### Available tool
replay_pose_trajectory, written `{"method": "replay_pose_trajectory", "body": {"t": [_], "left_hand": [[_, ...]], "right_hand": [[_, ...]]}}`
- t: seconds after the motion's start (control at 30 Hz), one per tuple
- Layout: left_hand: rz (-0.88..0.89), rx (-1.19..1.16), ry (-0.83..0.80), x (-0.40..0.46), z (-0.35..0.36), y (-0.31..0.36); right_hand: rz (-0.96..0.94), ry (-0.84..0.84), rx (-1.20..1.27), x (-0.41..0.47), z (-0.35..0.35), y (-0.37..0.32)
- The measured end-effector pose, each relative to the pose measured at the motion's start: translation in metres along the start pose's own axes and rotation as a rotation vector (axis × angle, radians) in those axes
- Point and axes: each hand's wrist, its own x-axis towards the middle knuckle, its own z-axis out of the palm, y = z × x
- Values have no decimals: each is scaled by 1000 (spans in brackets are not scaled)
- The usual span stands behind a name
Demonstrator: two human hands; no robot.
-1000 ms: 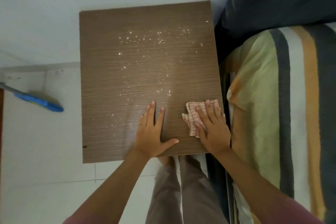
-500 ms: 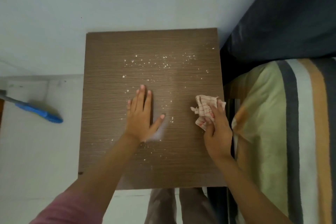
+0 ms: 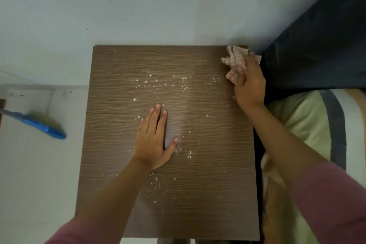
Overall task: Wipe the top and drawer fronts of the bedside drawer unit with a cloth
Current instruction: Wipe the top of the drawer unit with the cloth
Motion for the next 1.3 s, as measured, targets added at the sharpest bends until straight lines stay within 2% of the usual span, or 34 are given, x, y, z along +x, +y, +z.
{"method": "replay_pose_trajectory", "body": {"t": [0.07, 0.13, 0.27, 0.63, 1.1, 1.3], "left_hand": [[1, 1, 0, 0, 0, 0], [2, 1, 1, 0, 1, -1], [1, -1, 4, 0, 1, -1], [3, -26, 21, 0, 0, 0], [16, -20, 78, -1, 2, -1], [23, -4, 44, -1, 0, -1]], "right_hand": [[21, -76, -74, 16, 10, 4], [4, -148, -246, 23, 19, 6], [-26, -194, -420, 23, 25, 2], [-230, -264, -376, -24, 18, 8], [-289, -349, -382, -122, 1, 14], [-266, -346, -378, -173, -9, 19]]}}
